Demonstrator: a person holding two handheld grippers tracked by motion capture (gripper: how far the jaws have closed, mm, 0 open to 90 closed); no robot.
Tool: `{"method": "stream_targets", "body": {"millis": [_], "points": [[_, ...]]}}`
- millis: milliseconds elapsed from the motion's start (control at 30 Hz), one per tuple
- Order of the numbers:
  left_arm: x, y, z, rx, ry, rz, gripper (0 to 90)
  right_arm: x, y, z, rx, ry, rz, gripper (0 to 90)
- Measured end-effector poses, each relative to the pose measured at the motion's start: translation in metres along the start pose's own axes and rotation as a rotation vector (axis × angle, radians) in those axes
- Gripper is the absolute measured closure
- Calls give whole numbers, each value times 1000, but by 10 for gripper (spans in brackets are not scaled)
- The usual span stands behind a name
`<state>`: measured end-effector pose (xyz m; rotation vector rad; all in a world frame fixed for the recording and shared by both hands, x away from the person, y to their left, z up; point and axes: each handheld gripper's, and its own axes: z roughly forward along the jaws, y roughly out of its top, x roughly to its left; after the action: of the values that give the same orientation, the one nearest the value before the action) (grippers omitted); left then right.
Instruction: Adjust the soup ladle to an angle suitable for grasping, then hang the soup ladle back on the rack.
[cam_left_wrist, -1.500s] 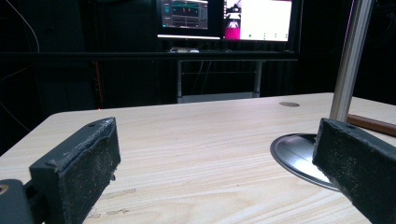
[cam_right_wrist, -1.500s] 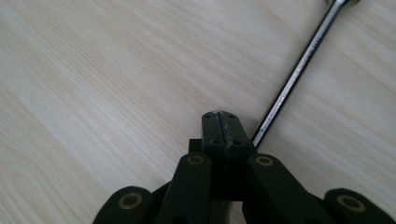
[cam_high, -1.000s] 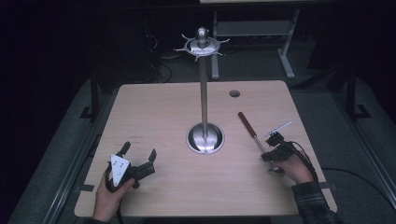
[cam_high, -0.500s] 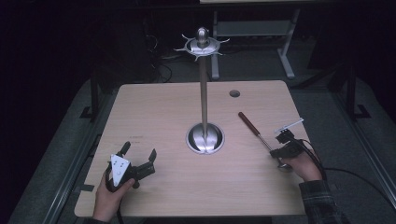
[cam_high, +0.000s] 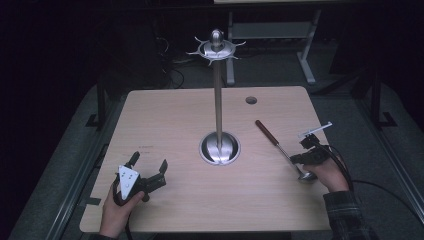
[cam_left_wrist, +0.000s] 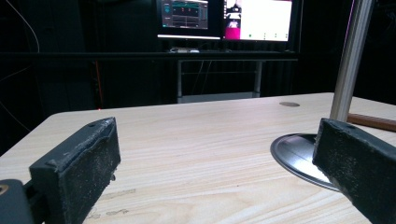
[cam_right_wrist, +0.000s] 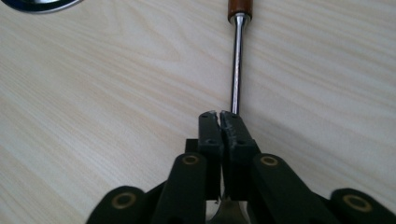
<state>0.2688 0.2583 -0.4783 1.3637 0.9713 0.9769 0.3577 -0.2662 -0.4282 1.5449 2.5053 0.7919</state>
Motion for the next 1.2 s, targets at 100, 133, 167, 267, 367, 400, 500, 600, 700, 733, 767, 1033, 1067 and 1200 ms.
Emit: {"method": "stream_targets", "body": {"millis": [100, 133, 167, 267, 367, 400, 500, 600, 700, 733, 767, 1033, 1067, 1200], "points": [[-1, 0, 0, -6, 0, -7, 3, -1, 5, -1, -12, 3, 4, 798], [-1, 0, 0, -6, 0, -7, 3, -2, 7, -1, -20, 1, -5, 787], [-1, 0, 1, -7, 0, -7, 3, -2, 9, -2, -27, 2, -9, 776], [-1, 0, 0, -6, 0, -8, 3, -2, 17, -3, -30, -5, -13, 756], [0, 0, 0, -7, -1, -7, 3, -1, 26, -2, -25, -4, -24, 736], [-1, 0, 0, -5, 0, -7, 3, 0, 32, 0, -18, -8, -35, 721], [0, 0, 0, -6, 0, -8, 3, 1, 38, 1, -23, -11, -47, 712], [0, 0, 0, -5, 0, -8, 3, 2, 47, 5, -12, -21, -65, 693], [0, 0, 0, -6, -1, -9, 3, 2, 56, 10, -4, -27, -74, 680], [0, 0, 0, -5, -1, -8, 3, 2, 59, 12, 2, -34, -79, 674], [0, 0, 0, -5, -1, -8, 3, 2, 61, 14, 4, -35, -84, 672], [0, 0, 0, -4, -3, -10, 3, -3, 74, 26, 16, -38, -83, 654], [0, 0, 1, -2, -3, -9, 3, -4, 75, 27, 17, -40, -85, 653], [-1, 0, 1, -6, -5, -8, 3, -5, 84, 30, 20, -52, -87, 645]]}}
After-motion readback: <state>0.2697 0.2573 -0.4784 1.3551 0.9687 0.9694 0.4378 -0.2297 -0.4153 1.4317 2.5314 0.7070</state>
